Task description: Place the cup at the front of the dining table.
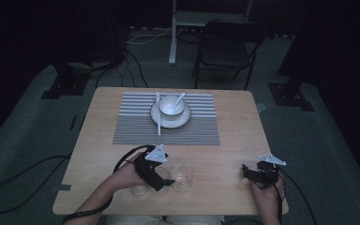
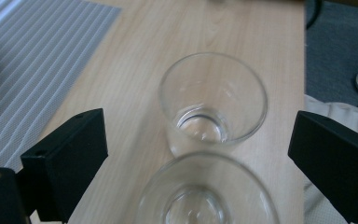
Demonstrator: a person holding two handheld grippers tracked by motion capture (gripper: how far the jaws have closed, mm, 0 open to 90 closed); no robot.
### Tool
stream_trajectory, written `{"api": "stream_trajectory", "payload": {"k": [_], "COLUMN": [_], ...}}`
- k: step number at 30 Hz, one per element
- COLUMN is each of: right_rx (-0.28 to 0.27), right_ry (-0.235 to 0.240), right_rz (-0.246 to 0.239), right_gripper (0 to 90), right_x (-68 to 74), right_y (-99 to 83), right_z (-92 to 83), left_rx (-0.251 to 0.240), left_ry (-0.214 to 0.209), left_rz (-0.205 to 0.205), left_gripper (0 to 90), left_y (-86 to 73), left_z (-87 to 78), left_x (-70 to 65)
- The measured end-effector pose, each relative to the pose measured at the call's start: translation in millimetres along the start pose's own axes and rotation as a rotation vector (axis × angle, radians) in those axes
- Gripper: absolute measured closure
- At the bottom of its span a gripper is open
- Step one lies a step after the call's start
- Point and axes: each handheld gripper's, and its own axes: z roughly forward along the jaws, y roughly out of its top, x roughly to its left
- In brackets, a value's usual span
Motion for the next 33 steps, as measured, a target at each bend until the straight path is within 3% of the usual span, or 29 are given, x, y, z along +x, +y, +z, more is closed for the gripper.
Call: {"api": "stream_trajectory", "payload": {"k": [7,13,21,23,30,33], "right_rx": [0.000,0.000,0.000,0.000,0.000,0.000], "right_ry": [0.000,0.000,0.000,0.000,0.000,0.000], "right_rz": [0.000,0.000,0.000,0.000,0.000,0.000], "right_gripper": [11.6,11.7,11.7,11.7,11.7,11.7], "right_x": [0.0,0.0,0.0,0.0,0.0,0.0], "right_y": [0.0,0.0,0.0,0.0,0.0,0.0], "right_z": [0.0,0.0,0.0,0.0,0.0,0.0], "left_rx": [0.082,0.136,0.216,0.234,0.271,0.278], "left_ry": [-0.028,-0.047,-0.036,-0.017,-0.017,-0.012], "left_rz": [0.055,0.077,0.104,0.112,0.129,0.142], "left_gripper": [4.6,4.7,4.7,4.7,6.7,11.5], "left_y": [20.9,27.4,28.5,29.4,33.1,34.6], "left_z": [26.4,41.5,56.3,58.9,64.7,66.7], "left_x": [-4.7,-7.0,-9.5,-9.9,-11.6,-13.3]}}
